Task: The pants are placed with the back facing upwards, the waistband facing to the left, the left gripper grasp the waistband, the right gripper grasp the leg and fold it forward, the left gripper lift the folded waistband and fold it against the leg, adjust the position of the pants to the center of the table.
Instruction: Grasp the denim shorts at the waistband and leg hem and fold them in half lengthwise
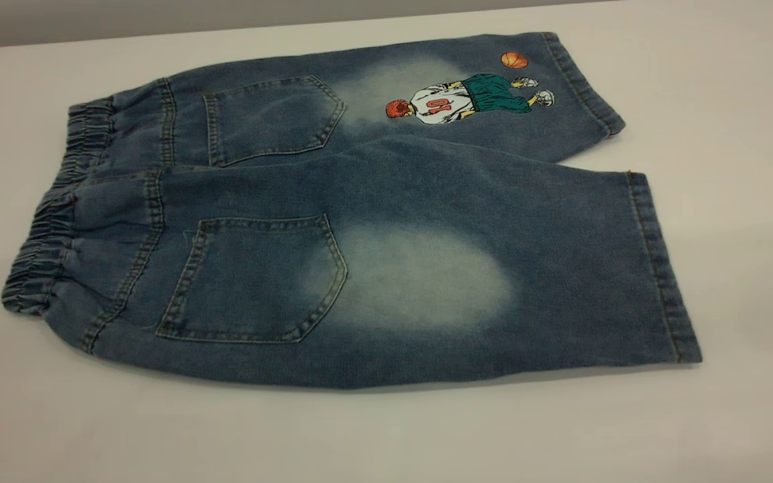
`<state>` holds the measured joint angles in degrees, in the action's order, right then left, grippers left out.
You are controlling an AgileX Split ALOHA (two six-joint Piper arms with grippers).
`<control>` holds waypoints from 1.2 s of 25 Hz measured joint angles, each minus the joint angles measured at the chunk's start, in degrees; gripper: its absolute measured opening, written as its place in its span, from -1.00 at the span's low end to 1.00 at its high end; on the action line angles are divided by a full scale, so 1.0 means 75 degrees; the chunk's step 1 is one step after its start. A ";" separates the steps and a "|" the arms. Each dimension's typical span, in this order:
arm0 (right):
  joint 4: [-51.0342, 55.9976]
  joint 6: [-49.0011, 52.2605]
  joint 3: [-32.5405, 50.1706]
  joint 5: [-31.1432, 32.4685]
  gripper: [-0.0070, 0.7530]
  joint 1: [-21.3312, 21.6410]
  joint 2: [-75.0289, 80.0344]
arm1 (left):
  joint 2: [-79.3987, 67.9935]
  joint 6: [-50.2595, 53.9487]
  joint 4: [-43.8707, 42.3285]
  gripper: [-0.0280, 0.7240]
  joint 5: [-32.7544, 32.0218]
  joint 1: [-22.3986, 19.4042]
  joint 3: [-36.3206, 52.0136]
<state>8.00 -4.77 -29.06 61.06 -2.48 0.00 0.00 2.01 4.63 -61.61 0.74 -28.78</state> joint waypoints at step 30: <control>0.3438 -0.1972 -0.0531 -0.3050 -0.05 -0.0130 0.7503 | -0.9580 0.1232 -0.0617 0.57 0.3673 -0.0197 -0.0972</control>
<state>33.78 -19.56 -33.04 38.18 -3.46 56.27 -71.85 11.26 0.00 -34.06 -0.74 -36.07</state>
